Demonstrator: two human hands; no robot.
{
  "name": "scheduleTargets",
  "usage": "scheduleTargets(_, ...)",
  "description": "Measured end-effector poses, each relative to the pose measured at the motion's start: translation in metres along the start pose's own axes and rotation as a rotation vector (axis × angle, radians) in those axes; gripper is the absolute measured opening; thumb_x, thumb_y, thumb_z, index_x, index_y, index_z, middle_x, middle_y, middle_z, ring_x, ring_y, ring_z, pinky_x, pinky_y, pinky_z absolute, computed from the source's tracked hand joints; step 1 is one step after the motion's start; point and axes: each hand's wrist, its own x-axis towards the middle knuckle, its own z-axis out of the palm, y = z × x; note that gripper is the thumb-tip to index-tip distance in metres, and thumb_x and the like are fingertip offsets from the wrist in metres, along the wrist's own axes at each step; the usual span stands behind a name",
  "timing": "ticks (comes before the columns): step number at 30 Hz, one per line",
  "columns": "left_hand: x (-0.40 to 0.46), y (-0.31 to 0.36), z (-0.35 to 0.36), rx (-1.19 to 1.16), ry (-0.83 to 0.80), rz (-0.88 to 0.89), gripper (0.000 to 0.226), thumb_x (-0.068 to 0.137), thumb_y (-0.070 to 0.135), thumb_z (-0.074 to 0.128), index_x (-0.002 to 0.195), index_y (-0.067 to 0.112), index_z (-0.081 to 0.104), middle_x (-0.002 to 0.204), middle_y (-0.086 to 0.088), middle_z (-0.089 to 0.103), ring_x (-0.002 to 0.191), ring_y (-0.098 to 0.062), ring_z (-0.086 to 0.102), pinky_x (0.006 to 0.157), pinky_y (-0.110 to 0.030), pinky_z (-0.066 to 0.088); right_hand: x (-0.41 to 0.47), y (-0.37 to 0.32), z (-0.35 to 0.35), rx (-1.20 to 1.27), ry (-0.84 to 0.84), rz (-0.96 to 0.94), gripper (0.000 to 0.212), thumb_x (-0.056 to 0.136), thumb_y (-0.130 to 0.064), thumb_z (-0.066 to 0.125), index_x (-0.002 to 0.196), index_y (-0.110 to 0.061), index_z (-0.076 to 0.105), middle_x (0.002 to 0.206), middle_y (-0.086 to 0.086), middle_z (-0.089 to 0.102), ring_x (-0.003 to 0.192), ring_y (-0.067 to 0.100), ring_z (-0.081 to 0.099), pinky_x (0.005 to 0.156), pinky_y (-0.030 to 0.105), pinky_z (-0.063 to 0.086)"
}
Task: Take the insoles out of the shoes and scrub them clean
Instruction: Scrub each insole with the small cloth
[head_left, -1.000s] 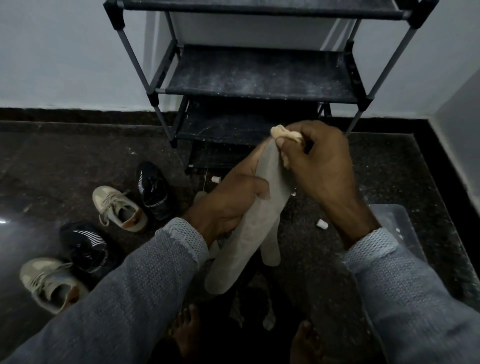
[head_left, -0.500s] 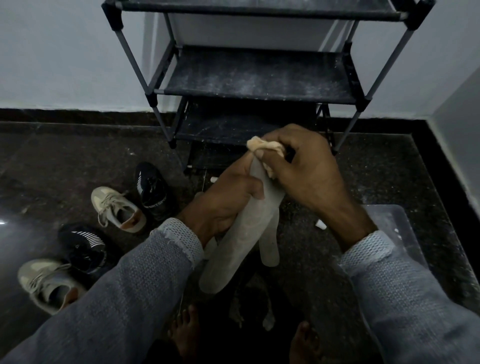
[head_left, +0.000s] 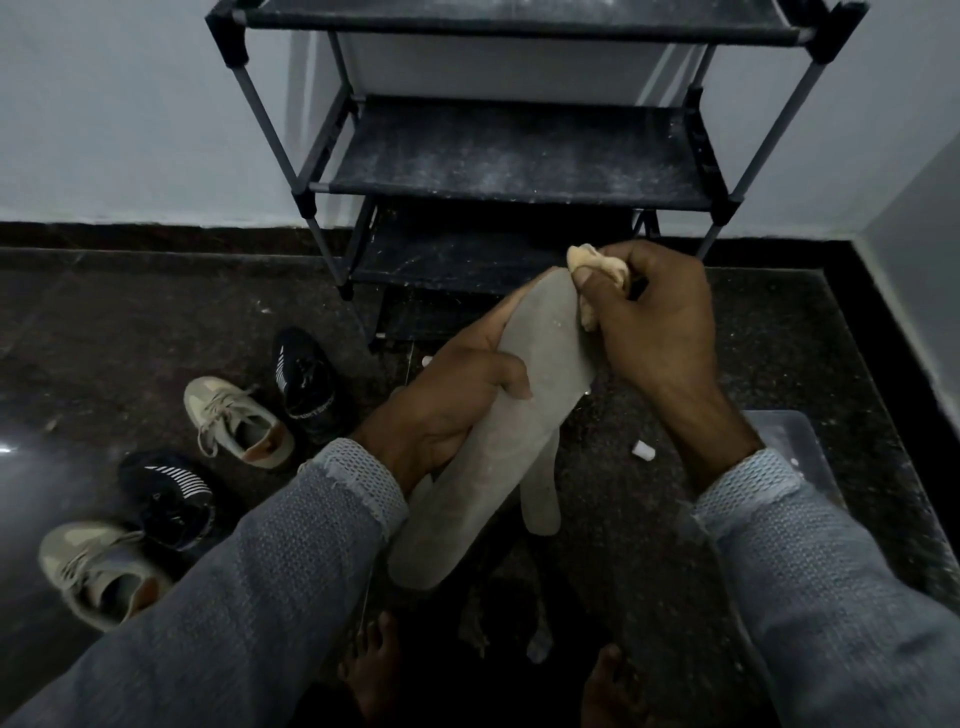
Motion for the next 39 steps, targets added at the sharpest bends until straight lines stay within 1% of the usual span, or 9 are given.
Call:
scheduleTargets(3,0.001,0.0,0.0,-0.083,0.012,-0.002,0.083,0.065,-0.015,0.042,0.139,0.024,0.039,0.128,-0.004,0.059,0.115,-0.021,0.059,0.088,-0.03,0.053,-0.006,-0.003,0.003,0.013,-0.063,-0.037,0.007,0.088,-0.017,0.066,0.093,-0.016,0.071,0.081,-0.013,0.065,0.072,-0.006,0.059,0.063,0.006,0.044)
scheduleTargets(7,0.0,-0.002,-0.002,-0.163,0.049,-0.042,0.072,0.072,-0.025,0.035,0.139,-0.001,0.038,0.093,-0.008,0.067,0.083,-0.014,0.068,0.068,-0.023,0.055,-0.019,-0.014,0.01,-0.072,-0.318,-0.284,0.013,0.085,-0.014,0.068,0.097,-0.011,0.072,0.09,-0.009,0.063,0.078,-0.001,0.056,0.072,0.005,0.042)
scheduleTargets(9,-0.002,-0.001,-0.003,-0.178,0.051,-0.04,0.071,0.075,-0.026,0.032,0.141,0.001,0.037,0.1,-0.012,0.065,0.086,-0.016,0.068,0.071,-0.024,0.056,-0.018,-0.014,0.011,-0.142,-0.325,-0.318,0.013,0.086,-0.015,0.067,0.096,-0.01,0.073,0.091,-0.002,0.066,0.081,0.004,0.057,0.071,0.008,0.041)
scheduleTargets(14,-0.002,0.004,-0.001,-0.093,0.103,-0.053,0.07,0.069,-0.016,0.045,0.131,0.016,0.049,0.113,-0.012,0.064,0.095,-0.023,0.064,0.074,-0.033,0.056,-0.01,0.001,0.001,-0.204,-0.074,-0.129,0.012,0.089,-0.019,0.066,0.096,-0.012,0.072,0.09,0.0,0.067,0.08,0.01,0.06,0.071,0.022,0.047)
scheduleTargets(17,-0.002,0.003,-0.001,-0.157,0.078,-0.035,0.061,0.066,-0.015,0.044,0.118,0.015,0.057,0.104,-0.014,0.065,0.092,-0.023,0.064,0.074,-0.031,0.055,-0.015,-0.008,0.002,-0.118,-0.272,-0.248,0.011,0.086,-0.017,0.068,0.096,-0.013,0.072,0.088,-0.01,0.064,0.078,0.0,0.057,0.071,0.01,0.044)
scheduleTargets(19,-0.003,0.002,-0.002,-0.18,0.098,-0.044,0.063,0.072,-0.022,0.039,0.125,0.009,0.053,0.099,-0.012,0.066,0.089,-0.02,0.065,0.074,-0.028,0.055,-0.019,-0.014,0.007,-0.128,-0.421,-0.334,0.013,0.086,-0.016,0.067,0.096,-0.011,0.073,0.09,-0.004,0.067,0.08,0.003,0.059,0.071,0.012,0.045)
scheduleTargets(26,-0.003,0.005,0.001,-0.101,0.12,-0.046,0.065,0.076,-0.022,0.035,0.126,0.018,0.052,0.114,-0.015,0.063,0.096,-0.025,0.063,0.072,-0.033,0.056,-0.011,0.0,0.001,-0.181,-0.056,-0.127,0.012,0.089,-0.022,0.067,0.092,-0.012,0.073,0.086,0.001,0.068,0.077,0.011,0.06,0.07,0.024,0.047)
scheduleTargets(32,-0.005,0.004,0.001,-0.221,0.12,-0.04,0.058,0.076,-0.025,0.033,0.114,0.011,0.058,0.099,-0.016,0.063,0.09,-0.023,0.063,0.076,-0.028,0.054,-0.019,-0.014,0.009,-0.111,-0.428,-0.322,0.013,0.086,-0.016,0.068,0.097,-0.012,0.073,0.09,-0.004,0.067,0.08,0.004,0.06,0.071,0.015,0.047)
scheduleTargets(39,-0.004,0.004,0.004,-0.105,0.132,-0.064,0.065,0.076,-0.022,0.036,0.13,0.012,0.051,0.116,-0.017,0.063,0.1,-0.03,0.062,0.074,-0.036,0.056,-0.007,0.002,0.0,-0.134,-0.032,-0.117,0.011,0.089,-0.022,0.066,0.093,-0.014,0.072,0.086,0.0,0.067,0.077,0.011,0.061,0.072,0.032,0.052)
